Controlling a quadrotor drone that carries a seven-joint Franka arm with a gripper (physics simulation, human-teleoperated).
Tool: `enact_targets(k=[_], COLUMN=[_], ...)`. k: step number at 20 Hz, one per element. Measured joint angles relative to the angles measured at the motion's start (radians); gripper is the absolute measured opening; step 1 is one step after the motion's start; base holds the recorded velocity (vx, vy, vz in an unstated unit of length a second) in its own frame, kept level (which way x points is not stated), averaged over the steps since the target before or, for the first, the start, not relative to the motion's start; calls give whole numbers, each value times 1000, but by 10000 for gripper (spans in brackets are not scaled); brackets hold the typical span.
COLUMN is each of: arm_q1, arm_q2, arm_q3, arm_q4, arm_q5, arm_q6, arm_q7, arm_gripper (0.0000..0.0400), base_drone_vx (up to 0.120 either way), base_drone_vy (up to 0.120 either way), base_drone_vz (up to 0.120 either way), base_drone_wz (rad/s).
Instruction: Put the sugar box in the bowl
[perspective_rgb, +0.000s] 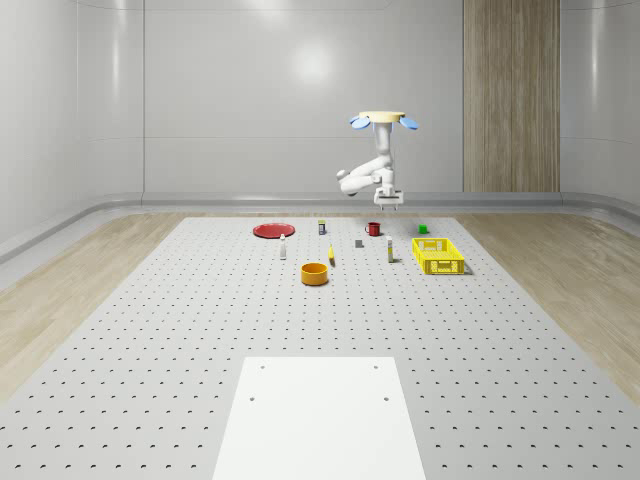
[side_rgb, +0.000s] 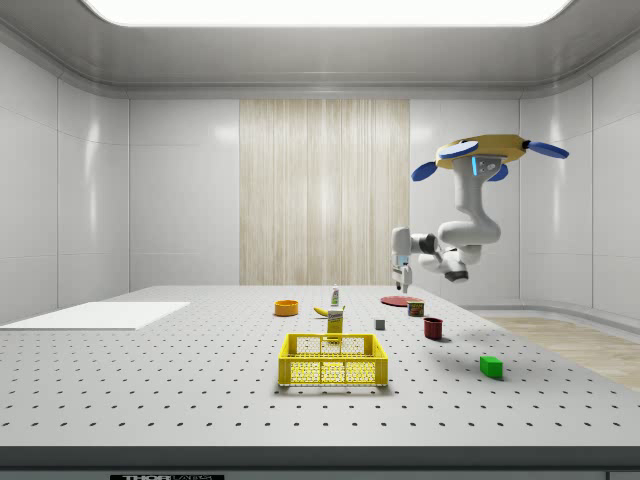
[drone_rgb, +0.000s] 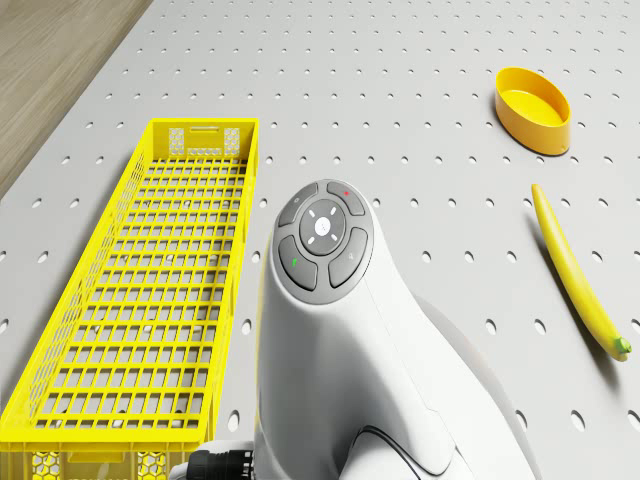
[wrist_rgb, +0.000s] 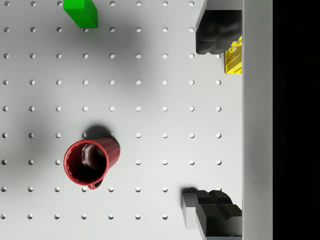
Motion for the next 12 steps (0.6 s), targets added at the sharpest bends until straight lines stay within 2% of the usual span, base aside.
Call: enact_targets(k=[2, 9, 12], arm_q1=[-6, -23, -29], arm_q2=[-11, -48, -63], arm_q3=[5, 19, 24], arm_q4=[1, 3, 4], arm_q5=[5, 23, 31], arm_q6=[8, 38, 52], arm_q7=[5, 20, 25], arm_gripper=[400, 400, 400], base_drone_vx=[120, 120, 120], base_drone_vy=[0, 0, -93], base_drone_vz=[-120, 0, 0], base_drone_wz=[0, 0, 0])
